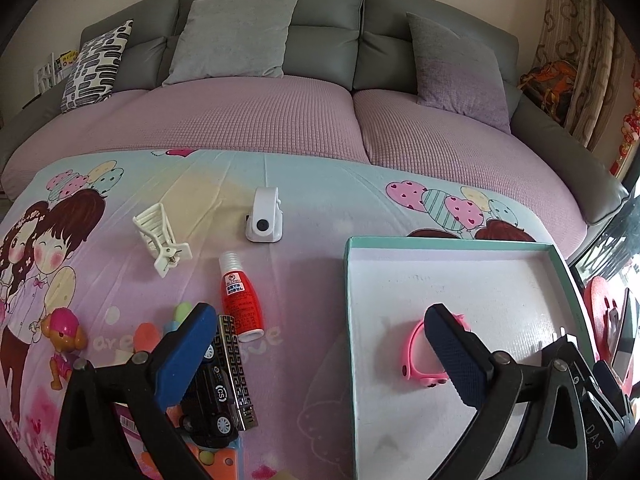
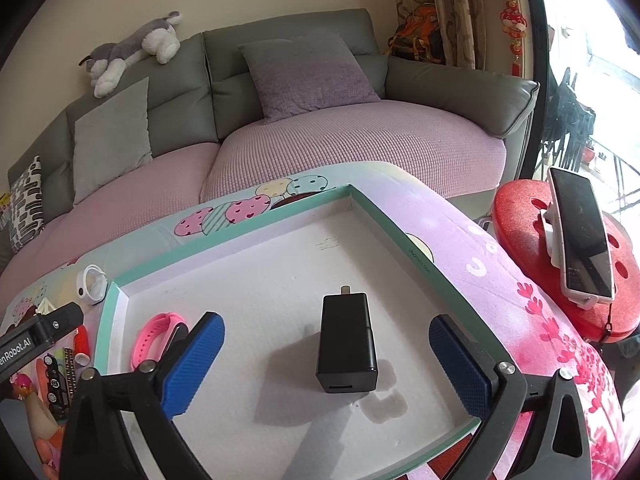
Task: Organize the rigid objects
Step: 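Withdraw both tools from the tray back toward the objects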
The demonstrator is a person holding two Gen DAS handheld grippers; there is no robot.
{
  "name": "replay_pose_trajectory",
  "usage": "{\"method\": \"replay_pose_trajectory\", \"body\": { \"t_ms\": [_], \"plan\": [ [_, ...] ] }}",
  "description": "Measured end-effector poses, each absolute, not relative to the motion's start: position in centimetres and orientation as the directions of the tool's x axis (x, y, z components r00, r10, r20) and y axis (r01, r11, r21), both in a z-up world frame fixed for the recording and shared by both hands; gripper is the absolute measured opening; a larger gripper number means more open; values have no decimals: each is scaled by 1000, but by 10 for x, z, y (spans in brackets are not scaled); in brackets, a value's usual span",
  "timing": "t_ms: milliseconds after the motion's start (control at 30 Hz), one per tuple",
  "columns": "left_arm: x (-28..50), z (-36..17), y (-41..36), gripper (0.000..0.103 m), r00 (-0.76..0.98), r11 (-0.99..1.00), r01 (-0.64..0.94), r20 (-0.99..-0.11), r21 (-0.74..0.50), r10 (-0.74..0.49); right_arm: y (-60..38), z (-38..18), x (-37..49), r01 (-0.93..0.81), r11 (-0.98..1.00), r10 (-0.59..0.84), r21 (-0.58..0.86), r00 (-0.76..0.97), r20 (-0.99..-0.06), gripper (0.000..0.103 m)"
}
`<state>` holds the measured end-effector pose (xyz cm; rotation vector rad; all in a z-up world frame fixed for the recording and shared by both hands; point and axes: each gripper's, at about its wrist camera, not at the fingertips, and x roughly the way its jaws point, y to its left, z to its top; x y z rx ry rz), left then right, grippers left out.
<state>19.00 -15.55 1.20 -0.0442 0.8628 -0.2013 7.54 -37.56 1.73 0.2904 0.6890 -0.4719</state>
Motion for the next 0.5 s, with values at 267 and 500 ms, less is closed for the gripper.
{"method": "replay_pose_trajectory", "body": {
  "t_ms": [267, 500],
  "plan": [
    [192, 23, -124, 103, 646, 983, 120, -740, -141, -185, -362, 35, 77, 458, 877, -279, 142, 728, -626, 103],
    [188, 44, -56, 103, 703, 993, 26, -704, -117, -101, -325, 52, 89, 319, 920, -134, 226, 800, -585, 103]
  ]
}}
